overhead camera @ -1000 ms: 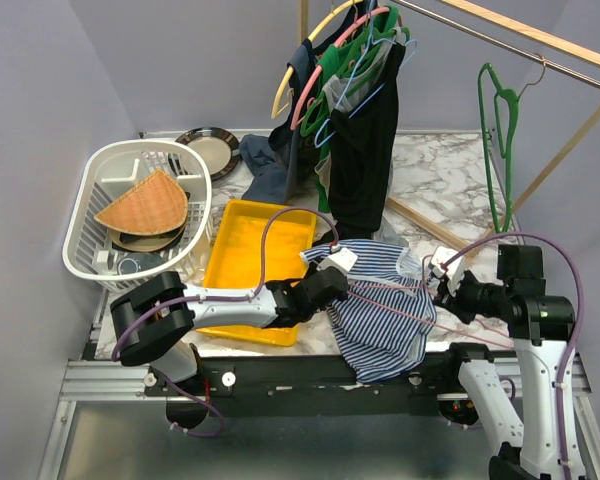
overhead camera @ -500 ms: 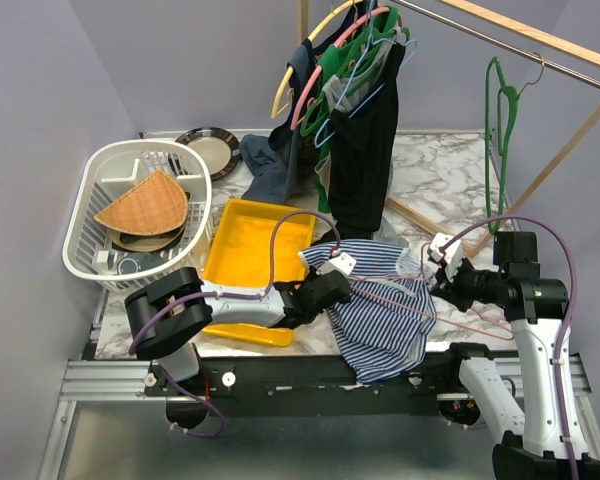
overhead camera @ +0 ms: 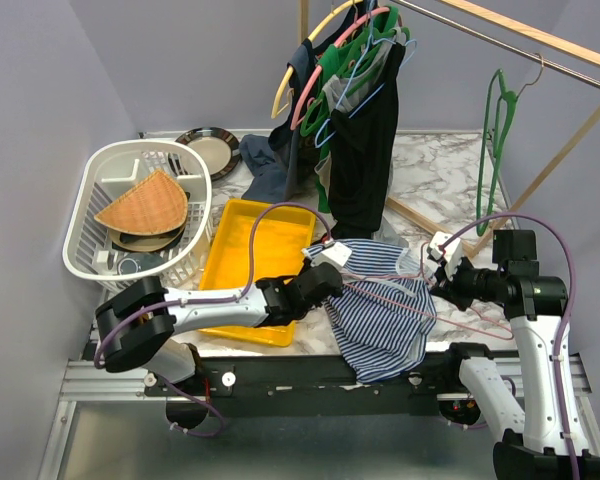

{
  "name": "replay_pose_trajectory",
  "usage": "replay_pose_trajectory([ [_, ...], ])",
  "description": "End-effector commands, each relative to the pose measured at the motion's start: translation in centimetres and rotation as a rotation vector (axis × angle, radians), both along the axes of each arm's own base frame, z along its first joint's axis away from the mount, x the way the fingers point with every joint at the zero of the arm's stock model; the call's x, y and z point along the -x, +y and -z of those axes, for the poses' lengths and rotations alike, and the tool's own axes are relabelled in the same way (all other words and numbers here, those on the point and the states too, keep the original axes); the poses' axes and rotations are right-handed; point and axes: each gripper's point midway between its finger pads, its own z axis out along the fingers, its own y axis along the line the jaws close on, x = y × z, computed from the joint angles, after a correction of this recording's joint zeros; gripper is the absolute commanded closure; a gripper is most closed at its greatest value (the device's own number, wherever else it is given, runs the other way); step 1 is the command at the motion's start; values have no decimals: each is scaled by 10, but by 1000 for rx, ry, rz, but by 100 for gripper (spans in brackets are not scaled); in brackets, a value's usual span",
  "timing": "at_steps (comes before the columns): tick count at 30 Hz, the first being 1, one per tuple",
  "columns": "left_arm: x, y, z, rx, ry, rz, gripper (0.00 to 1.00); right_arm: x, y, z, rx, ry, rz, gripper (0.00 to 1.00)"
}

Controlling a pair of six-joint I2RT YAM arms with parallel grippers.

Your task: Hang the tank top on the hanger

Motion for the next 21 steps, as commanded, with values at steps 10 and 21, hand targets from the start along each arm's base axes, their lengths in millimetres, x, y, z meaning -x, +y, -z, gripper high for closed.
replay_pose_trajectory([
  [10, 12, -11, -47, 134, 25, 46, 100, -3, 17, -30, -88, -61, -72, 100],
  [21, 15, -18, -80, 178, 8, 72, 100, -15, 26, -37, -158, -79, -65, 100],
])
